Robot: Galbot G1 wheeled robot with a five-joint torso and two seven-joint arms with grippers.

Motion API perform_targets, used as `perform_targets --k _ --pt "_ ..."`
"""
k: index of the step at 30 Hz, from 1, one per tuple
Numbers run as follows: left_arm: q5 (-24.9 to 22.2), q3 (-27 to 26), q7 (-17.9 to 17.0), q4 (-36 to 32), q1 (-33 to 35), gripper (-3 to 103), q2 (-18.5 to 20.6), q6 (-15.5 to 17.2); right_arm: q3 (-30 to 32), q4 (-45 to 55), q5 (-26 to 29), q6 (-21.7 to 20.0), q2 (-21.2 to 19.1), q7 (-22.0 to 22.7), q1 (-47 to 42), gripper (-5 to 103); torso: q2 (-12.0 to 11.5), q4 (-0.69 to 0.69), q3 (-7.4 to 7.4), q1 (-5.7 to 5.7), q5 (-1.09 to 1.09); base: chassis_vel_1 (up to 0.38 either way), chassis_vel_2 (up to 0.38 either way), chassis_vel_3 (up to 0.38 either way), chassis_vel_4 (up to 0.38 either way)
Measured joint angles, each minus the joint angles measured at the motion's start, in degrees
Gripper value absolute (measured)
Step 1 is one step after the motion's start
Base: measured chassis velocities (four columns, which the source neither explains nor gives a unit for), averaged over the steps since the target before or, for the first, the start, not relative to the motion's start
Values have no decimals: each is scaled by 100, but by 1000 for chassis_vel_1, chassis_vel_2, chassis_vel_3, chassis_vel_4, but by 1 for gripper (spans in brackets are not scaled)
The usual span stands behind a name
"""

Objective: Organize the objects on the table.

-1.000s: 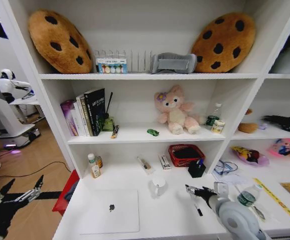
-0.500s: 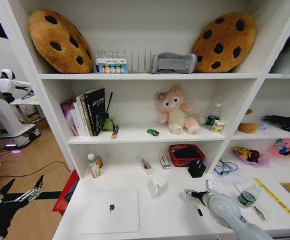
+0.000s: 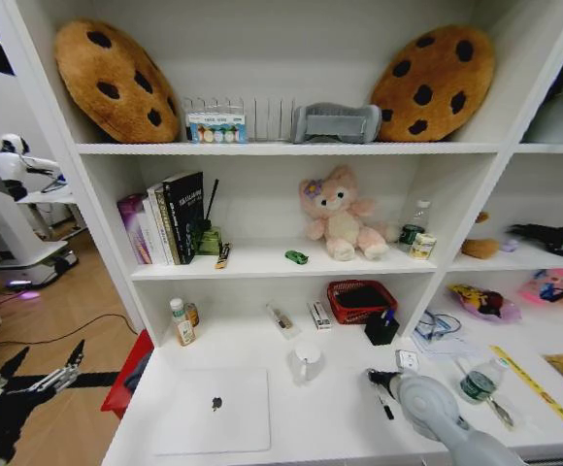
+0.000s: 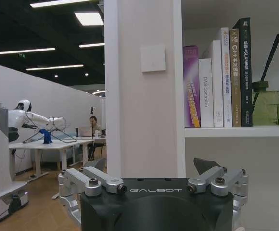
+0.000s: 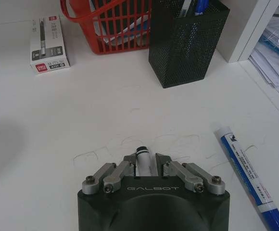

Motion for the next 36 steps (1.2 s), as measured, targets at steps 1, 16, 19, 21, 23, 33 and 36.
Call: perform_targets --k 1,16,19,21,23,33,36 --pt "0 0 0 0 0 100 0 0 0 0 0 0 0 0 0 23 0 0 0 0 0 0 0 0 0" --pt "0 0 0 0 0 100 0 0 486 25 -3762 2761 284 -2189 -333 11 -1 -2 1 0 1 0 0 0 0" --pt "0 0 0 0 0 100 0 0 542 -310 -4326 3880 460 -2357 -227 11 -1 -1 1 0 2 0 0 0 0" --pt "0 0 0 0 0 100 0 0 562 -462 -4460 4261 540 -2423 -155 11 -1 -1 1 0 2 0 0 0 0" --pt "0 0 0 0 0 100 0 0 579 -700 -4615 4807 667 -2566 0 11 -2 0 1 0 1 0 0 0 0" --pt "0 0 0 0 0 100 0 0 463 -1750 -4959 5514 771 -3139 787 11 -1 0 1 1 2 0 0 0 0" --pt "0 0 0 0 0 100 0 0 415 -1998 -4917 5548 746 -3187 1046 11 -1 0 1 1 0 0 0 0 0"
